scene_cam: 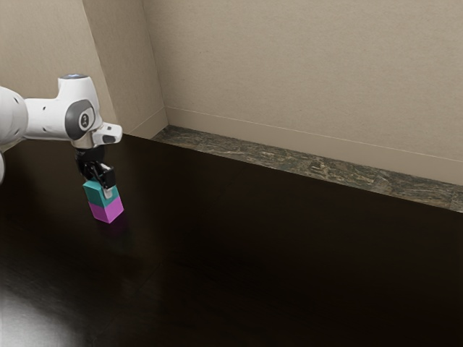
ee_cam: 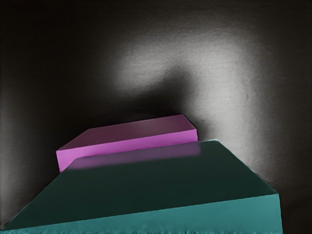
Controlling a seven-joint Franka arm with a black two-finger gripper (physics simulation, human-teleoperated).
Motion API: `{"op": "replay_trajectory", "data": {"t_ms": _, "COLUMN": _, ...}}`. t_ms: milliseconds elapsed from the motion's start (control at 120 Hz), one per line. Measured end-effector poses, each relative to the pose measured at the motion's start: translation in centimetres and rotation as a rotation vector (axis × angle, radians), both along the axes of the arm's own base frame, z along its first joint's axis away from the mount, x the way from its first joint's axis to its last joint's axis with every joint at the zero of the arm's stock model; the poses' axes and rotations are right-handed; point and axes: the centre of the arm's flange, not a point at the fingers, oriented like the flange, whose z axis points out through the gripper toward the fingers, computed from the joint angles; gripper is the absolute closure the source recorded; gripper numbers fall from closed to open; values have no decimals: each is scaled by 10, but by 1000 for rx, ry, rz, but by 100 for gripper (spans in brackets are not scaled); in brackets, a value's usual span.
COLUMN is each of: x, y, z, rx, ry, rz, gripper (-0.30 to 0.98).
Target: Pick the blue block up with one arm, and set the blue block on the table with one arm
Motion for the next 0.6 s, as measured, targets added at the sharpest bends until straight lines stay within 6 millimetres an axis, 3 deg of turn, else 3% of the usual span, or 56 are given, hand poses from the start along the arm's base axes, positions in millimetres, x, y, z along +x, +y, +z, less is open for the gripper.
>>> {"op": "replay_trajectory", "data": {"t_ms": 175, "x": 0, "y": 0, "z": 3, "rx": 0, "ry": -6, "rz": 3, "gripper": 27}}
{"op": "replay_trajectory", "data": {"t_ms": 317, "x": 4, "y": -10, "z": 19, "rx": 4, "ry": -30, "rz": -11, "gripper": 29}}
{"op": "replay_trajectory", "data": {"t_ms": 492, "x": 34, "y": -95, "z": 41, "rx": 2, "ry": -67, "rz": -142, "gripper": 28}}
{"op": "replay_trajectory", "data": {"t_ms": 600, "x": 40, "y": -122, "z": 46, "rx": -9, "ry": -75, "rz": -180, "gripper": 29}}
